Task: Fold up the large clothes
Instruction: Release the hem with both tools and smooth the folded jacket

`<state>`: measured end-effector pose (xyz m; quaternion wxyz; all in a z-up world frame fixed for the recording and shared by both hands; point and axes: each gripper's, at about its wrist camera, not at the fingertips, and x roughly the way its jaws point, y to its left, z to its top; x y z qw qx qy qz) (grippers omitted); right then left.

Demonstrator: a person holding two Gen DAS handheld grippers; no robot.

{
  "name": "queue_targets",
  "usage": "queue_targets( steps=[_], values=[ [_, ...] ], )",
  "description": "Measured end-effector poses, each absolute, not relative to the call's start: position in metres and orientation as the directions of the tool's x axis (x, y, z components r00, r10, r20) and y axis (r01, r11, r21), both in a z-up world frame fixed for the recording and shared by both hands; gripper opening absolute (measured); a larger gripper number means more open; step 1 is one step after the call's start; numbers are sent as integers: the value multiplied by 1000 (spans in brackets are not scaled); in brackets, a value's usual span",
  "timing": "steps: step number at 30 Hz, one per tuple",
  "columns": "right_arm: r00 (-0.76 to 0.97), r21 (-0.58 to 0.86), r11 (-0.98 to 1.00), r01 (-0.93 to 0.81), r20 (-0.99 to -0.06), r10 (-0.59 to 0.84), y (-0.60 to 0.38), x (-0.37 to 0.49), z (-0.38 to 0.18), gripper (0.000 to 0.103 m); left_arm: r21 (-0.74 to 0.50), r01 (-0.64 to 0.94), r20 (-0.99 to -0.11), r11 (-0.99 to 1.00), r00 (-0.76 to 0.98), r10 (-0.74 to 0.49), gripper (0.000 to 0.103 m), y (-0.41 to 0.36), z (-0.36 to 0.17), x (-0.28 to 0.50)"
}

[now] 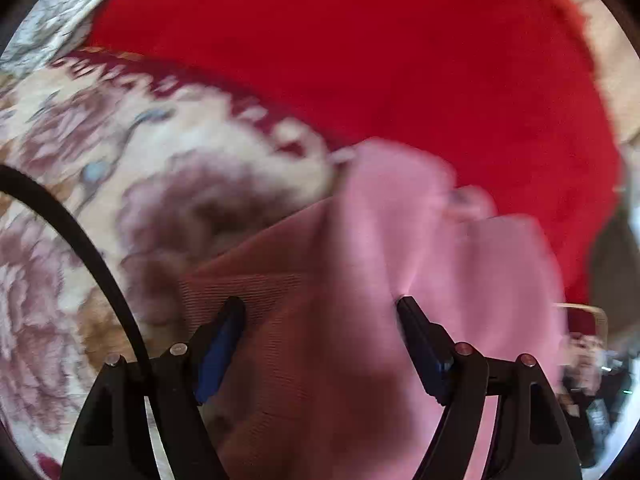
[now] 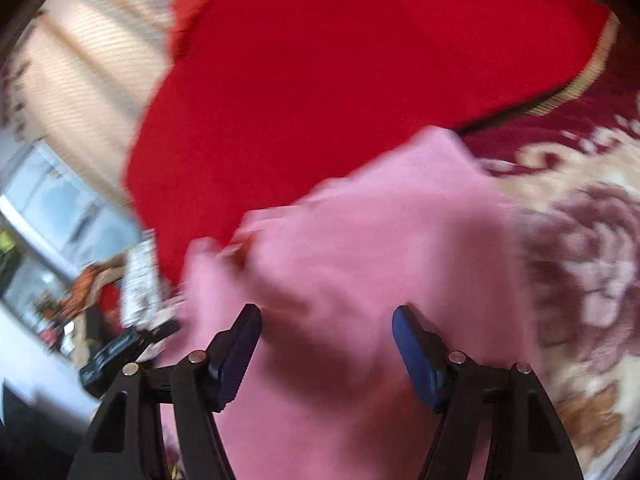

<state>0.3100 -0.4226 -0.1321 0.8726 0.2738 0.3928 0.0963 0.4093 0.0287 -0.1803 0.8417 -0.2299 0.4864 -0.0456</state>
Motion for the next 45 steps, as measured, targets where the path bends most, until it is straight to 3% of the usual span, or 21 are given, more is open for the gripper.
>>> queue_targets(
  steps=[2,6,10,11,12,15,19,22,25,26,27,28,31,34,37,40,45],
  values=[
    [671,581,809,92,-636,380,-436,312,-138,53,-405,-133,-797,905,536,-277,78,27,-180,404],
    [706,567,812,137,-631,321,-448,308,-128,51,-254,-110,-822,961,547,-155,81,17,-173,390],
    [698,486,869,98,-656,288,-435,317,-112,52,-313,-122,-814,942,544,-201,80,26,-178,386],
    [703,458,885,85,-657,273,-432,321,-103,59,-319,-122,-810,940,551,-203,80,29,-177,384],
    [709,449,890,85,-655,262,-435,321,-99,71,-322,-121,-800,939,564,-202,80,33,-174,379],
    [757,407,903,138,-632,169,-454,330,-88,83,-326,-94,-761,941,616,-202,80,37,-164,375],
    [696,436,886,158,-685,214,-476,363,-99,83,-345,-83,-722,935,660,-208,80,45,-155,372],
    [655,506,853,127,-689,311,-478,386,-116,83,-325,-82,-750,942,629,-204,80,37,-163,379],
    [598,483,869,107,-730,332,-461,400,-130,82,-293,-86,-775,952,605,-184,80,20,-166,385],
    [591,436,896,88,-746,306,-450,402,-131,63,-288,-87,-776,954,604,-179,80,19,-167,386],
    [589,378,922,79,-764,263,-443,402,-130,33,-286,-91,-776,954,606,-175,80,17,-173,393],
    [595,308,947,89,-779,198,-437,401,-125,28,-288,-97,-774,953,610,-171,80,17,-171,392],
    [656,312,944,112,-737,166,-442,388,-109,8,-290,-122,-773,949,615,-157,80,20,-171,392],
    [700,229,961,157,-712,55,-449,379,-99,8,-288,-133,-777,948,611,-151,80,20,-174,392],
    [648,241,945,223,-761,41,-458,382,-122,8,-273,-144,-786,951,603,-135,80,22,-176,389],
    [631,348,888,300,-771,89,-477,380,-136,9,-270,-138,-790,953,598,-137,80,24,-179,387],
    [734,447,861,242,-665,139,-481,361,-98,13,-261,-133,-764,956,633,-120,80,24,-171,383]
  ],
)
